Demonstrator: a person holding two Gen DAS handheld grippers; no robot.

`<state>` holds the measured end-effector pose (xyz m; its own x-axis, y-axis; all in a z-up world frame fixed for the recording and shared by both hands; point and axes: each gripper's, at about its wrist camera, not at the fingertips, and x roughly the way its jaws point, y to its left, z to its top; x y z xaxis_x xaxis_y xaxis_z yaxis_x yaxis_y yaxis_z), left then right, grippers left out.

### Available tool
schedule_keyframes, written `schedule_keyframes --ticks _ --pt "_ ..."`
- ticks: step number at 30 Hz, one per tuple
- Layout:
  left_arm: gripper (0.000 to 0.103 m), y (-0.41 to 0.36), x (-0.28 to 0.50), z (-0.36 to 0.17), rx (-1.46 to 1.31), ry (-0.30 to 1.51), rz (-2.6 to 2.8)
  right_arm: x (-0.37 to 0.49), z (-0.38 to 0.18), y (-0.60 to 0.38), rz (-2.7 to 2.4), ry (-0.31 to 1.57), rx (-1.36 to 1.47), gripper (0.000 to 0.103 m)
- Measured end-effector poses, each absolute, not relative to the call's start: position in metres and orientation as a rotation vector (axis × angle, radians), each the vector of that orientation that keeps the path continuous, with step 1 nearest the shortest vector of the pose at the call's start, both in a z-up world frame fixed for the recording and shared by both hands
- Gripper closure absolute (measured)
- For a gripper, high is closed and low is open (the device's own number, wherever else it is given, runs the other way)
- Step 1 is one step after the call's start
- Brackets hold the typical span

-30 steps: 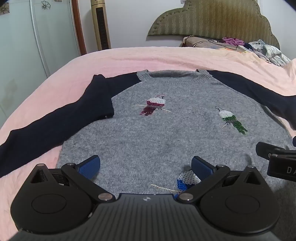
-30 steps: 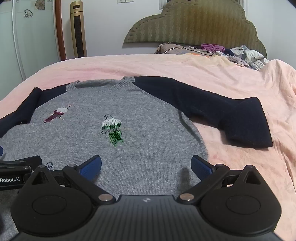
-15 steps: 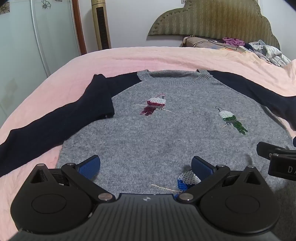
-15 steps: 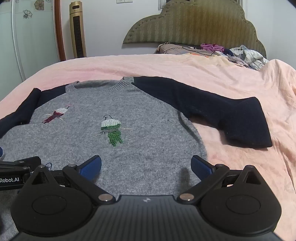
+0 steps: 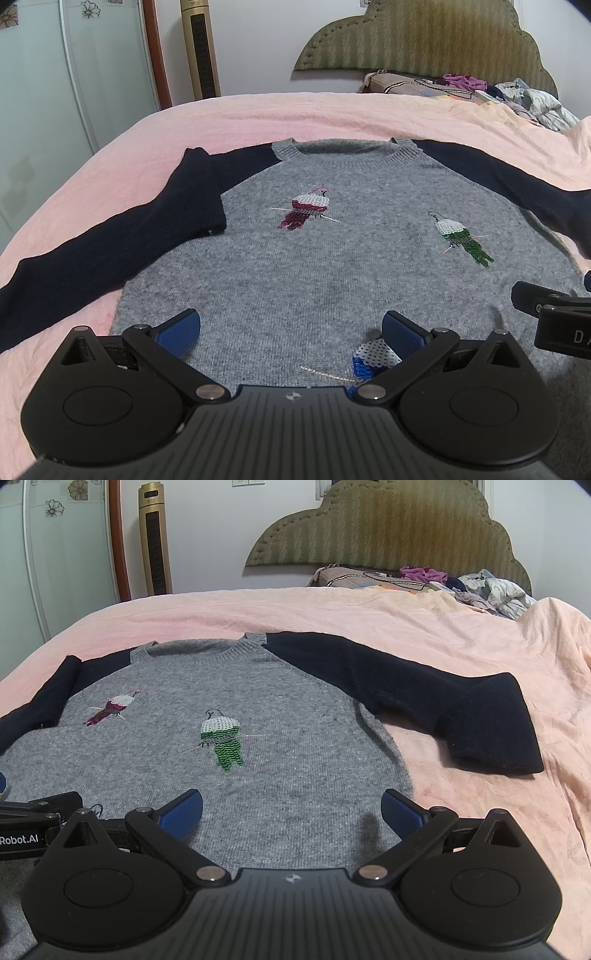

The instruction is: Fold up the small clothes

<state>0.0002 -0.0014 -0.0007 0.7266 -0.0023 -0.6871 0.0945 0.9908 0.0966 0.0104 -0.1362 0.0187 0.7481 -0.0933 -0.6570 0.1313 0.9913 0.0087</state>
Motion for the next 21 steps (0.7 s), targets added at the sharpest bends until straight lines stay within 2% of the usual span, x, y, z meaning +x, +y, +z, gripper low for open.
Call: schedule_keyframes --ticks 21 --pt "0.000 -0.0048 -0.0028 0.0040 0.134 0.718 -0.088 0.0113 0.0174 -0.1373 -0.126 0.716 0.058 0.000"
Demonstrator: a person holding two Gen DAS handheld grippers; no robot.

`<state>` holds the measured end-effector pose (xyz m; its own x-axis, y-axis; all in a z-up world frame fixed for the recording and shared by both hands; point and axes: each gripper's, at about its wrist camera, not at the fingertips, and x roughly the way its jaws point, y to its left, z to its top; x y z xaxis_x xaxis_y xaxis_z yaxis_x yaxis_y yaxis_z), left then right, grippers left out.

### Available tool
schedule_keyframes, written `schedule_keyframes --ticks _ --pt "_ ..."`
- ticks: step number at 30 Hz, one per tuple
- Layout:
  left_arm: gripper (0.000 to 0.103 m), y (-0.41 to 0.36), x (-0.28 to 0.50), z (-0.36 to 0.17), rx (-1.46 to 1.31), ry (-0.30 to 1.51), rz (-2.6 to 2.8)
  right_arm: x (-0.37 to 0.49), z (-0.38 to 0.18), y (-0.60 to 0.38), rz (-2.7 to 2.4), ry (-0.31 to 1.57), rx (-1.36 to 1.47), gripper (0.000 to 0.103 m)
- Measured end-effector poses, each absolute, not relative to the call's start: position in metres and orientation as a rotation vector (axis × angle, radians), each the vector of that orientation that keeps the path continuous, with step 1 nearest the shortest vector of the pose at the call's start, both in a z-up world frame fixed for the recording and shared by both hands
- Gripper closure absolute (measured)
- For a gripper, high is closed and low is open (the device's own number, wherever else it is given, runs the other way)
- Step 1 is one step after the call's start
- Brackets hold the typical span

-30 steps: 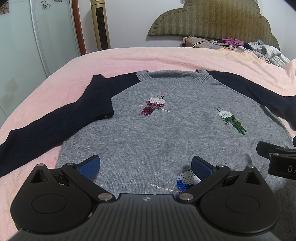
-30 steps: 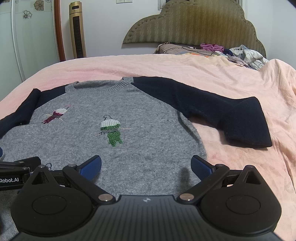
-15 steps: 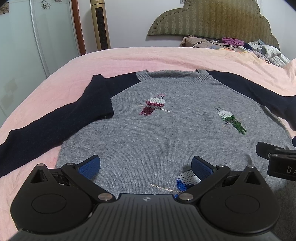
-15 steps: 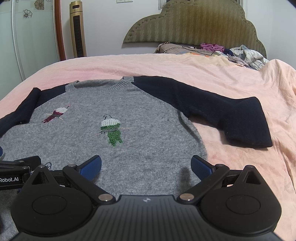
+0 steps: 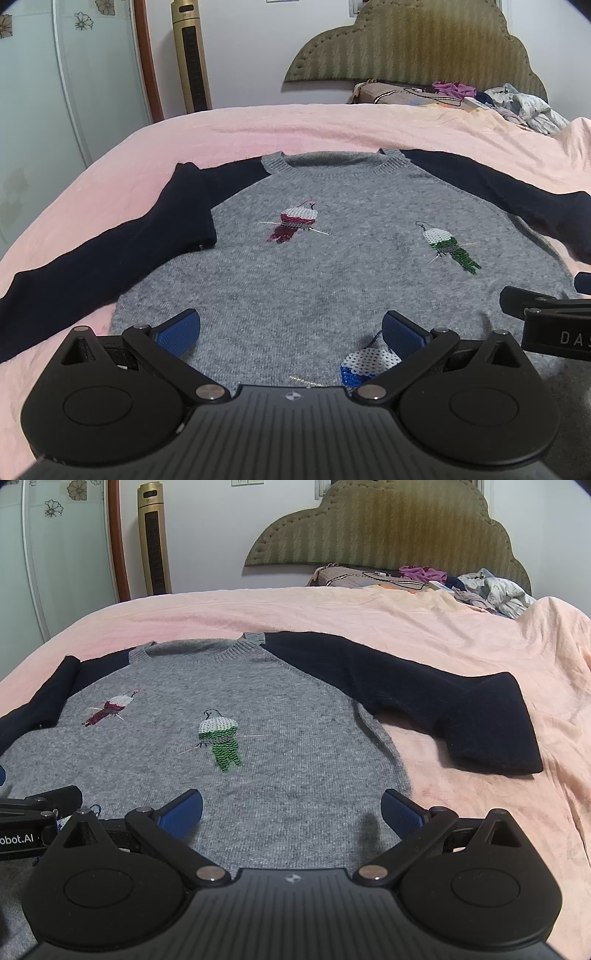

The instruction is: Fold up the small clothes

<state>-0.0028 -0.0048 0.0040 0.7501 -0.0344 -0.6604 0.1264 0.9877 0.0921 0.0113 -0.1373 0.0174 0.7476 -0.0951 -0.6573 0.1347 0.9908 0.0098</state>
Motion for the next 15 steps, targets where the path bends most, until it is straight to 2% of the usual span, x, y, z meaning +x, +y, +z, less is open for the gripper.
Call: schedule_keyframes --ticks 15 --pt "0.000 -0.0124 0.0023 0.0060 0.157 0.711 -0.068 0.0084 0.0194 -0.1451 -0.099 0.674 0.053 0.000"
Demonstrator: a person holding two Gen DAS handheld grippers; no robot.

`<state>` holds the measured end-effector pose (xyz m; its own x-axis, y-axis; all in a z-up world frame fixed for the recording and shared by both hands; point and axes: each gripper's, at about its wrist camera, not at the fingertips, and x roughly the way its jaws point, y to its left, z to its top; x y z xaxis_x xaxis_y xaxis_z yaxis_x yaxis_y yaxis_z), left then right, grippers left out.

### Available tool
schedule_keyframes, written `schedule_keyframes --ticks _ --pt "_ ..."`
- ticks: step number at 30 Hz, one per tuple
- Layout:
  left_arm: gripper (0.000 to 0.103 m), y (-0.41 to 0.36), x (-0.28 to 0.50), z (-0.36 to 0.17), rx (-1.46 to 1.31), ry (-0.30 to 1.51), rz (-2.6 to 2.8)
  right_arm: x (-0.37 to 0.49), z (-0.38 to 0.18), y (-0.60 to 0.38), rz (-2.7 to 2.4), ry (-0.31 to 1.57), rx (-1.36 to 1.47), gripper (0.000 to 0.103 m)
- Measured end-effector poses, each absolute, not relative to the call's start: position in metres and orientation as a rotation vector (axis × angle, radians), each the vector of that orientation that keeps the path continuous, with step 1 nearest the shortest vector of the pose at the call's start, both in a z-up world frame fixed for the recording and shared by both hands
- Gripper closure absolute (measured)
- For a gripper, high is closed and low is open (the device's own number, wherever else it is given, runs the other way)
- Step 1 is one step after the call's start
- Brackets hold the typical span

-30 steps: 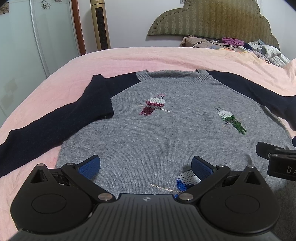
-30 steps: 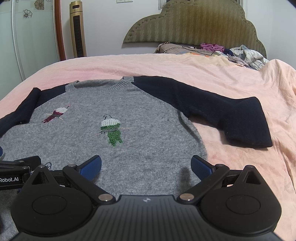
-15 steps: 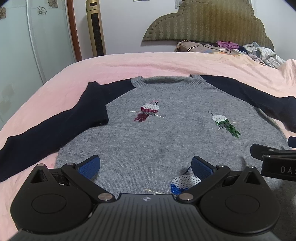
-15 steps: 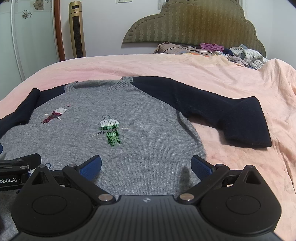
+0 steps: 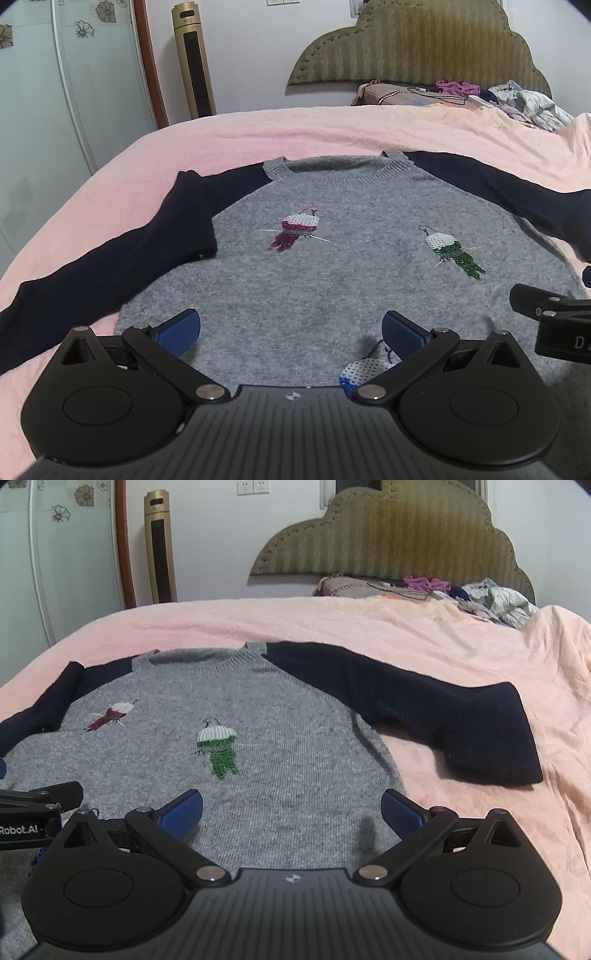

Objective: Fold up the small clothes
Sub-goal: 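Reach the right tool to the navy sleeve cuff and grasp it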

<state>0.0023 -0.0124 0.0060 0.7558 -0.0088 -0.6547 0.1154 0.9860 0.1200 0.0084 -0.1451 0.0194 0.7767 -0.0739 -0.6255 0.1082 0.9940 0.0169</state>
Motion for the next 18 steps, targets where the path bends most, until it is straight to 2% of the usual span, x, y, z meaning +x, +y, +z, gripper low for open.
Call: schedule_keyframes --ticks 10,18 --pt "0.000 -0.024 0.011 0.005 0.128 0.723 -0.132 0.005 0.023 -0.169 -0.113 0.599 0.010 0.000" --pt "0.000 -0.037 0.019 -0.002 0.159 0.743 -0.177 -0.001 0.021 -0.235 -0.220 0.564 0.064 0.000"
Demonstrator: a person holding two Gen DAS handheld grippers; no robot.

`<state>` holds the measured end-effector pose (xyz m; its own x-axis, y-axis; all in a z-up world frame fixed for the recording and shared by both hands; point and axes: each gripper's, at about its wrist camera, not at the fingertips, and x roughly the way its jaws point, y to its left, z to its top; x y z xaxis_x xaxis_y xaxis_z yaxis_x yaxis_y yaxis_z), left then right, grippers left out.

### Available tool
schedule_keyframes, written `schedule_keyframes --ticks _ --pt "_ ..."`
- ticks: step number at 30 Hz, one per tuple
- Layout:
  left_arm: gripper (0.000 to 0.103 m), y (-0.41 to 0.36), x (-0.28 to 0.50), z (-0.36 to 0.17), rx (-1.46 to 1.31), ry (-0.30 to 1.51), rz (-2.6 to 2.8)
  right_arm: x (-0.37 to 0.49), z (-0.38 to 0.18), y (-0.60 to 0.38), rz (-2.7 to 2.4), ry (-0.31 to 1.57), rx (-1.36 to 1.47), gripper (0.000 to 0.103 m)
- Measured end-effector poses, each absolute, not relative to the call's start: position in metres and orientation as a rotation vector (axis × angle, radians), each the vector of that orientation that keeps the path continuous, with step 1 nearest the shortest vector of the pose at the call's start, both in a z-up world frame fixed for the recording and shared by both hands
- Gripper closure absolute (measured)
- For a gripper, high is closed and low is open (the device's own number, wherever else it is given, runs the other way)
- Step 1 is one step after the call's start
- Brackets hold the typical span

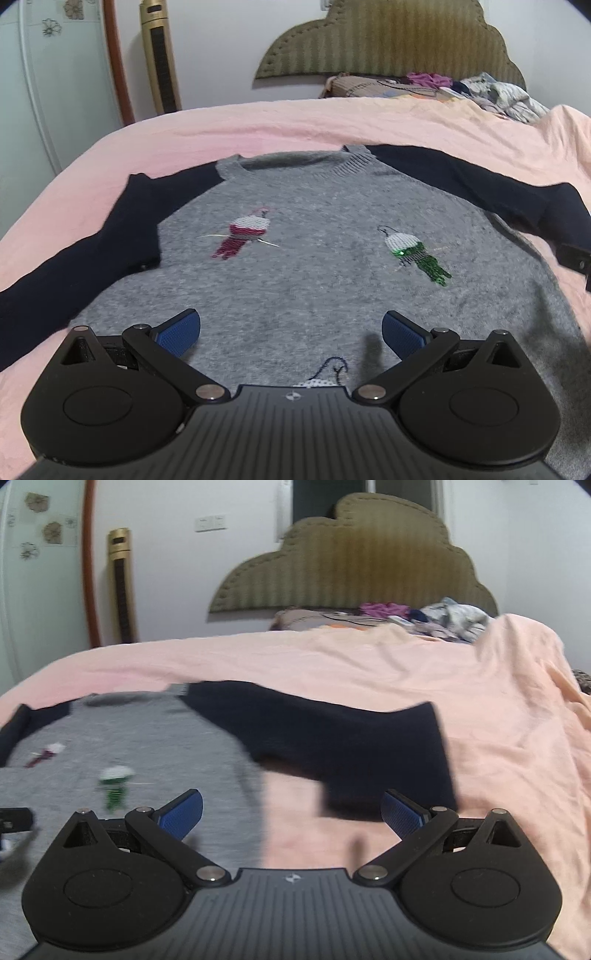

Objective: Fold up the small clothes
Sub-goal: 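Reach the right tool to the navy sleeve cuff and grasp it, then lift the held sleeve with the right tool and lay it across the sweater body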

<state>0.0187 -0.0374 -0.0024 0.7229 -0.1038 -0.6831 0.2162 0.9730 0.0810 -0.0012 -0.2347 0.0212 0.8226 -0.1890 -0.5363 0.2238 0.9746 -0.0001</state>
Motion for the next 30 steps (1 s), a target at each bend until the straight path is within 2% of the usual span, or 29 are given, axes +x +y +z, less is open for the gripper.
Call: schedule_keyframes --ticks 16,17,18,19,20,22,24,25,30 --pt "0.000 -0.055 0.028 -0.013 0.226 0.765 -0.210 0.022 -0.008 -0.264 -0.331 0.595 -0.210 0.001" --pt "0.000 -0.056 0.028 -0.014 0.228 0.767 -0.212 0.022 -0.010 -0.260 -0.323 0.596 -0.247 0.009" --pt "0.000 -0.057 0.028 -0.015 0.231 0.768 -0.214 0.021 -0.011 -0.256 -0.316 0.591 -0.283 0.023" --pt "0.000 -0.057 0.028 -0.015 0.235 0.768 -0.216 0.021 -0.012 -0.251 -0.316 0.593 -0.318 0.031" --pt "0.000 -0.058 0.028 -0.015 0.238 0.767 -0.217 0.021 -0.013 -0.247 -0.315 0.597 -0.346 0.045" --pt "0.000 -0.057 0.029 -0.015 0.237 0.767 -0.218 0.021 -0.015 -0.245 -0.314 0.601 -0.373 0.056" --pt "0.000 -0.056 0.029 -0.015 0.233 0.769 -0.217 0.022 -0.016 -0.246 -0.326 0.604 -0.383 0.091" --pt "0.000 -0.055 0.030 -0.015 0.231 0.770 -0.215 0.021 -0.015 -0.247 -0.339 0.596 -0.388 0.094" --pt "0.000 -0.053 0.032 -0.015 0.220 0.777 -0.213 0.013 -0.006 -0.260 -0.414 0.555 -0.530 0.096"
